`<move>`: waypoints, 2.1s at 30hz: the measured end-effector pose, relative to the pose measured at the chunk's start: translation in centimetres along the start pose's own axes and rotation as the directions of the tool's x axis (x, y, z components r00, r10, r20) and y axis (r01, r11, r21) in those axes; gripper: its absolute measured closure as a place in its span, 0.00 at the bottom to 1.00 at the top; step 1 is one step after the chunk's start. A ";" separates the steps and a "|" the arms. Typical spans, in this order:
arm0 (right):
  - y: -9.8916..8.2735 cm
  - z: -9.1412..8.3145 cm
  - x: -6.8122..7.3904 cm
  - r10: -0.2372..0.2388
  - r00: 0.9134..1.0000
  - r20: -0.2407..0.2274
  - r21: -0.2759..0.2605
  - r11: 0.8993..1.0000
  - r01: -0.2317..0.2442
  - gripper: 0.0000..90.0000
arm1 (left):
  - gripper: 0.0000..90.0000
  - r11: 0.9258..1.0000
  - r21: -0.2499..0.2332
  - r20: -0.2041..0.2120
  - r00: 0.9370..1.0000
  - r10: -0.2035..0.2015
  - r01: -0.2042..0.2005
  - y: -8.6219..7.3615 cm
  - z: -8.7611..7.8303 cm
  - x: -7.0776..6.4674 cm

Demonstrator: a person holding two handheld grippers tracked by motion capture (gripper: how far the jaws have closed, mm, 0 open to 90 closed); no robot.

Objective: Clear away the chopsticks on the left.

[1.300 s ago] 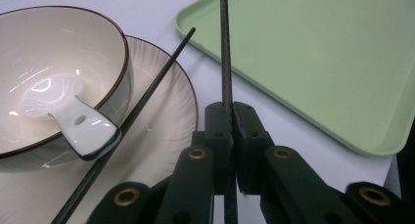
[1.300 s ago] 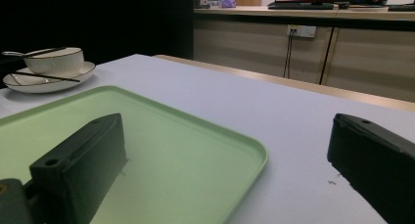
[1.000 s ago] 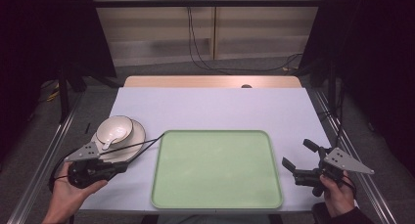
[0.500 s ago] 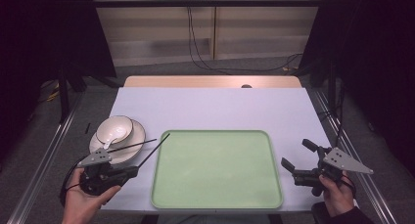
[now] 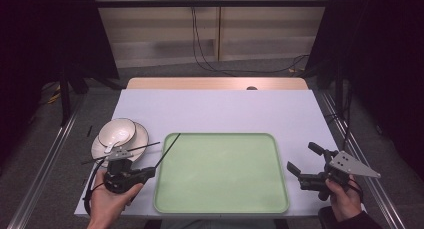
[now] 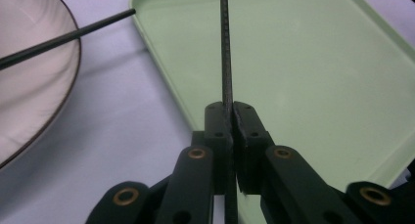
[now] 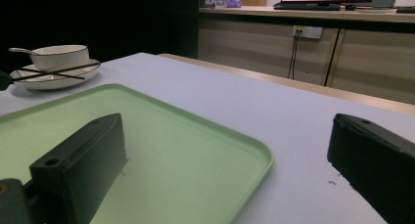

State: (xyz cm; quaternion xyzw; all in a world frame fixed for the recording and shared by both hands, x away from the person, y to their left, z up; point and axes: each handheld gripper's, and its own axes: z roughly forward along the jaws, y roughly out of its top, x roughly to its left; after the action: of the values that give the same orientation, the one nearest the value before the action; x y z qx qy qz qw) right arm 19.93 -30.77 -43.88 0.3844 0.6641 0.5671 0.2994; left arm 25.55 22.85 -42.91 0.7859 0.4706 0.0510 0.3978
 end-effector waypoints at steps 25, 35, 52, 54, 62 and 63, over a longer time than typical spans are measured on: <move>0.0 0.0 0.0 -0.004 1.000 -0.002 0.001 1.000 0.004 0.00 | 0.96 0.980 0.061 -0.151 0.972 -0.179 0.190 0.8 4.5 -1.7; 0.0 0.0 0.0 -0.009 1.000 -0.004 -0.002 1.000 0.009 0.00 | 0.96 0.975 0.087 -0.163 0.968 -0.190 0.206 0.4 5.8 -1.9; 0.0 0.0 0.0 -0.009 1.000 -0.003 0.002 1.000 0.009 0.00 | 0.90 0.976 0.088 -0.152 0.971 -0.182 0.197 0.4 6.0 -2.1; 0.0 0.0 0.0 -0.010 1.000 0.000 0.002 1.000 0.010 0.00 | 0.90 0.978 0.090 -0.141 0.974 -0.175 0.188 0.3 6.0 -1.9; 0.0 0.0 0.0 0.000 1.000 -0.003 -0.002 1.000 0.000 0.00 | 0.73 0.996 0.032 -0.062 0.995 -0.076 0.078 0.3 5.2 -1.4; 0.0 0.0 0.0 0.000 1.000 -0.003 -0.002 1.000 0.000 0.00 | 0.68 0.996 0.032 -0.062 0.995 -0.076 0.078 0.3 5.2 -1.4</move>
State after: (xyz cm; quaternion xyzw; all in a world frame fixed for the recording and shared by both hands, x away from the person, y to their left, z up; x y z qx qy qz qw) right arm 19.91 -30.77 -43.89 0.3833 0.6639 0.5683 0.2990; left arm 27.30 18.66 -45.82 0.7720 0.5133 0.0514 0.3714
